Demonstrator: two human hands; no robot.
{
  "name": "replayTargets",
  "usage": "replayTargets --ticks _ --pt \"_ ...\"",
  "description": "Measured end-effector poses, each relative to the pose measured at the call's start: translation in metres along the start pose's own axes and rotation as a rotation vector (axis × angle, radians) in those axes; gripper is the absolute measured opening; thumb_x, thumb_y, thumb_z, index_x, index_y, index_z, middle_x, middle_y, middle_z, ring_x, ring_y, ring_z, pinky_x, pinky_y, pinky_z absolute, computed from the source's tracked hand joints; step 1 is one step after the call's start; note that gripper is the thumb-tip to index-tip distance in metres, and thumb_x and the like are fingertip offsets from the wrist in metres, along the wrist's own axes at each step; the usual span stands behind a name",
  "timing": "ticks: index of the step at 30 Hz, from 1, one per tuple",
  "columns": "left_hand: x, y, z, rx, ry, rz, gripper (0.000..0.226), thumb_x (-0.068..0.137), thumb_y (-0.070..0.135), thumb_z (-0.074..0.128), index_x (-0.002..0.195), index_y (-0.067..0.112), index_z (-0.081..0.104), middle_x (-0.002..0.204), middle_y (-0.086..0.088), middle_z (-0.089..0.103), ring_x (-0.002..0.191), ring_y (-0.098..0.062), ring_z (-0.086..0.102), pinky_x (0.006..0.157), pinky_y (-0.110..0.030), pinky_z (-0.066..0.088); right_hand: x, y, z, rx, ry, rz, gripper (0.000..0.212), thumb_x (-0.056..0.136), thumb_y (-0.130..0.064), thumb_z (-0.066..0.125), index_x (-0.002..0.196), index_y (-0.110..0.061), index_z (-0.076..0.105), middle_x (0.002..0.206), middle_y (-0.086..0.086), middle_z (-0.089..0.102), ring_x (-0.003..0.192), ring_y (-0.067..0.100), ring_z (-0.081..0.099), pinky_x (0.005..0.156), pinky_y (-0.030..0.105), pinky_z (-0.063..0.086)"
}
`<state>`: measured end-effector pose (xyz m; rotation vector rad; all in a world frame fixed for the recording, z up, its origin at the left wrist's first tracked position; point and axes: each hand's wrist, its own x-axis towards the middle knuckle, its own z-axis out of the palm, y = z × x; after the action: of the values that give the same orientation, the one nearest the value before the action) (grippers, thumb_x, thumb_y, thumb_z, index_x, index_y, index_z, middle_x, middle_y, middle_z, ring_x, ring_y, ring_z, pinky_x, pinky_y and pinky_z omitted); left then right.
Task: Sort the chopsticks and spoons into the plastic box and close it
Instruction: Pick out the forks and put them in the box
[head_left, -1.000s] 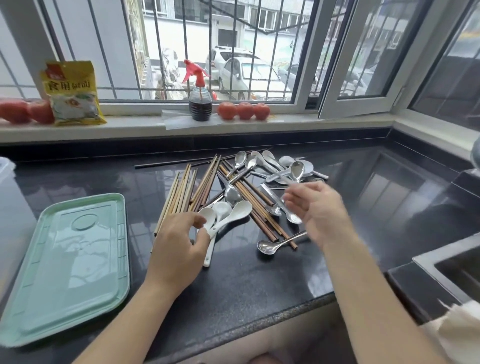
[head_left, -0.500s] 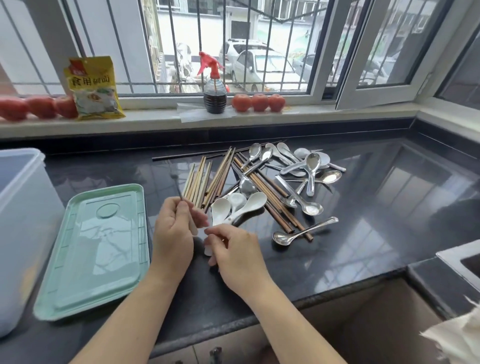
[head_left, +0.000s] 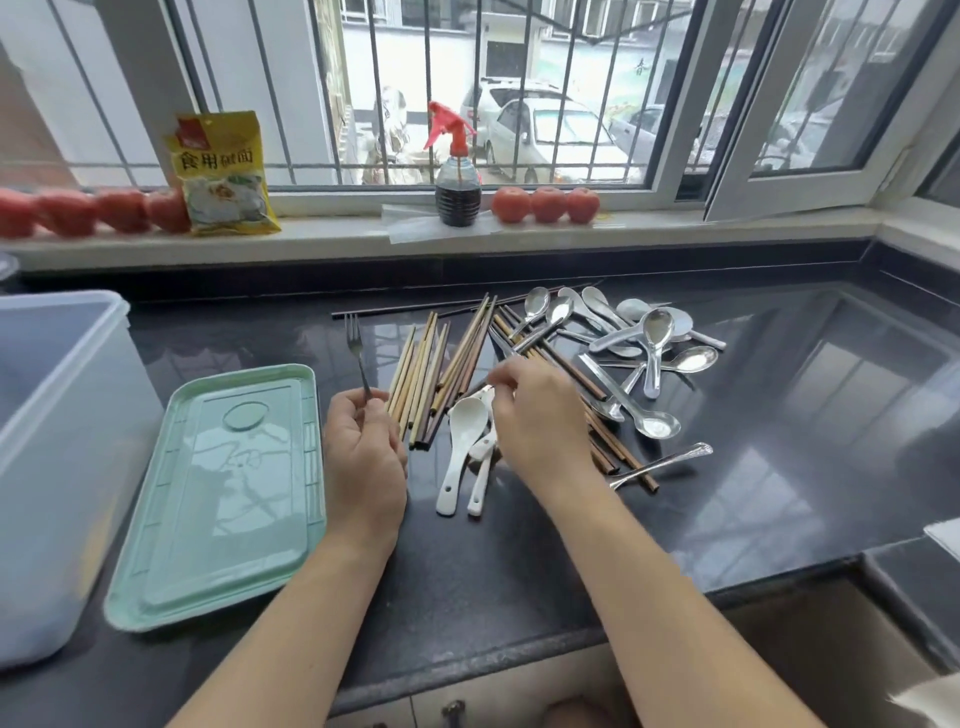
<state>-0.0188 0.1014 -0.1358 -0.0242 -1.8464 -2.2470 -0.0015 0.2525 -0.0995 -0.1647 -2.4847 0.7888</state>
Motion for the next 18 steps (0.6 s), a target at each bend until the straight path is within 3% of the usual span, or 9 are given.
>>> replayTargets --ticks 3,7,10,13,18 --pt "0.001 0.002 0.0 0.007 -0.021 -0.007 0.016 0.109 0.011 0.04 0.1 0.016 0.052 0.065 0.001 0.041 0.048 -0.008 0.033 0.041 -0.022 0.027 0.055 -0.001 0.009 -0.4 -0.361 0.02 0.025 0.095 -0.01 0.051 0.106 -0.019 0.072 0.1 0.003 0.068 0.105 0.025 0.055 0.081 0.037 0.05" --pt "0.003 0.004 -0.003 -0.036 -0.033 -0.049 0.014 0.11 0.01 0.038 0.106 0.011 0.051 0.066 0.0 0.042 0.048 -0.008 0.034 0.04 -0.02 0.027 0.084 -0.014 0.018 -0.642 -0.618 -0.051 0.012 0.09 -0.002 0.052 0.086 -0.011 0.06 0.079 0.005 0.057 0.074 0.024 0.057 0.068 0.037 0.051" --pt "0.004 0.003 -0.003 -0.036 -0.033 -0.046 0.014 0.109 0.01 0.038 0.106 0.01 0.051 0.065 0.001 0.042 0.048 -0.008 0.034 0.04 -0.02 0.027 0.087 -0.02 0.017 -0.736 -0.711 -0.239 0.023 0.088 0.004 0.052 0.079 -0.015 0.044 0.074 0.003 0.049 0.077 0.025 0.054 0.072 0.036 0.051" --pt "0.003 0.003 -0.003 -0.027 -0.028 -0.038 0.014 0.109 0.011 0.039 0.104 0.011 0.052 0.065 0.001 0.043 0.048 -0.009 0.034 0.041 -0.021 0.027 0.087 -0.012 0.015 -0.797 -0.73 -0.476 0.024 0.087 0.006 0.054 0.091 -0.017 0.05 0.085 0.005 0.056 0.082 0.026 0.058 0.07 0.034 0.05" --pt "0.003 0.0 -0.002 0.072 -0.032 0.016 0.017 0.109 0.015 0.04 0.101 0.016 0.055 0.066 0.0 0.044 0.049 -0.01 0.037 0.044 -0.022 0.032 0.097 0.014 0.01 -0.794 -0.679 -0.723 0.017 0.088 -0.005 0.056 0.078 -0.019 0.058 0.082 -0.005 0.06 0.074 0.018 0.059 0.069 0.034 0.056"
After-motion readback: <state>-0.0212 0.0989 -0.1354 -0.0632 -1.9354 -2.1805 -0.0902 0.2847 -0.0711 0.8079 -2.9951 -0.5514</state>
